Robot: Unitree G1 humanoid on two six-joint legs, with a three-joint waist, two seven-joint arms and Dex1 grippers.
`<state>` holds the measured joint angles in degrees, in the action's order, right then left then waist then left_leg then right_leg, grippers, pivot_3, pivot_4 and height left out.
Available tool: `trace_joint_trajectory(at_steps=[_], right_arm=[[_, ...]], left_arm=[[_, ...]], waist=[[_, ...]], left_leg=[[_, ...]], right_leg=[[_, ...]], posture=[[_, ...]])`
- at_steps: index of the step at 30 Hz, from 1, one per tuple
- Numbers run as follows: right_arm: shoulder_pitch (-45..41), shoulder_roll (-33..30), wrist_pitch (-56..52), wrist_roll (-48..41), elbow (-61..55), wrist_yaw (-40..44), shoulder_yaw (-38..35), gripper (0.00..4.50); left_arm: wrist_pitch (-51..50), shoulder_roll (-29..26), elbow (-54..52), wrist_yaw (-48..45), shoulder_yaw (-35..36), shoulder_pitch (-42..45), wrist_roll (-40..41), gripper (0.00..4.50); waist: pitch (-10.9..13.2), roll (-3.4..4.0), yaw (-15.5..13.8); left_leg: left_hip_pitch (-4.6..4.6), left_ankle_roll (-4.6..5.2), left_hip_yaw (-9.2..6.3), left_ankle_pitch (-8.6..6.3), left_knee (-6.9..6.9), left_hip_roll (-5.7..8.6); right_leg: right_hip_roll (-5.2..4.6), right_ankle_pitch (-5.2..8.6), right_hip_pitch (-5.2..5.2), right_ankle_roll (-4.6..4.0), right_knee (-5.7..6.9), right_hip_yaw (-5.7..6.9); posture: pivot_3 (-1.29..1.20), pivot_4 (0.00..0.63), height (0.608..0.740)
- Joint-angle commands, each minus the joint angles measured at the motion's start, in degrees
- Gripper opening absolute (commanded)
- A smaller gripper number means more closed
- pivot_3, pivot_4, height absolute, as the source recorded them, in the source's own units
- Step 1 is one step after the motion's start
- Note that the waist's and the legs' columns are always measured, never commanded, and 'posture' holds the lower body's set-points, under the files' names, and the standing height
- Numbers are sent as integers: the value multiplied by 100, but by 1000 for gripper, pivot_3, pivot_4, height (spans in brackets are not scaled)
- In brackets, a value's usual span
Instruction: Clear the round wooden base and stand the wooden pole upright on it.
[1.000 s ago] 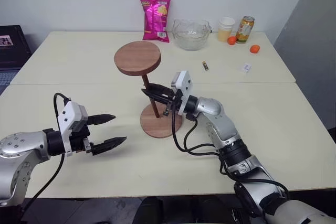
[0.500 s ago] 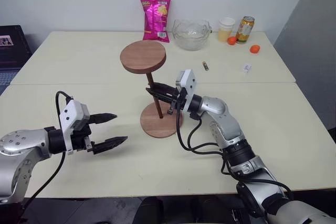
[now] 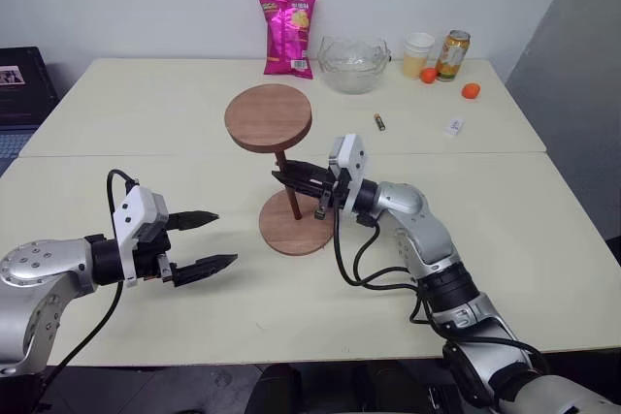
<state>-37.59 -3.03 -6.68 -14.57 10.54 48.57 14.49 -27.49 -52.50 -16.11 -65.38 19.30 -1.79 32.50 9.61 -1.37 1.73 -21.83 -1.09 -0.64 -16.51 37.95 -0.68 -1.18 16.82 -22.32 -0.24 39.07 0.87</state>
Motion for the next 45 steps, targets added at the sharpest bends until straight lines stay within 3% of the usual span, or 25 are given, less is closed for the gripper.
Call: trace_joint_trajectory(at_steps=[1, 9, 24, 29, 45], right_arm=[[80, -14, -203, 20, -32, 54, 109, 233], [-113, -31, -506, 445, 252, -467, 197, 233], [143, -286, -794, 586, 302, -231, 571, 221], [-12, -167, -1223, 512, 533, -478, 427, 220], [101, -290, -1118, 585, 895, -481, 383, 217]], left_arm=[[82, -69, -47, -9, 9, 83, -7, 4500], [157, -40, -25, 23, -69, 106, -63, 4500], [157, -17, -24, 12, -52, 86, -69, 4500], [183, -15, 28, -5, -90, 143, -83, 4500], [215, 24, 57, 53, -102, 205, -61, 4500]], waist=[[0, 0, 0], [-3, -1, 1], [-26, -6, -1], [-54, 2, -1], [-75, 26, -6]], left_leg=[[0, 0, 0, 0, 0, 0], [4, 0, 0, 0, 0, 0], [16, 0, -1, 0, -1, 0], [26, 0, -1, 0, -3, 0], [101, 1, -2, -2, -18, 0]], right_leg=[[0, 0, 0, 0, 0, 0], [0, 0, 2, 0, 2, 0], [0, 0, 12, 0, 1, 0], [0, 0, 19, 0, 2, 0], [-2, 6, 92, -8, -7, -1]], posture=[[0, 150, 740], [0, 150, 740], [0, 150, 740], [0, 150, 740], [0, 150, 740]])
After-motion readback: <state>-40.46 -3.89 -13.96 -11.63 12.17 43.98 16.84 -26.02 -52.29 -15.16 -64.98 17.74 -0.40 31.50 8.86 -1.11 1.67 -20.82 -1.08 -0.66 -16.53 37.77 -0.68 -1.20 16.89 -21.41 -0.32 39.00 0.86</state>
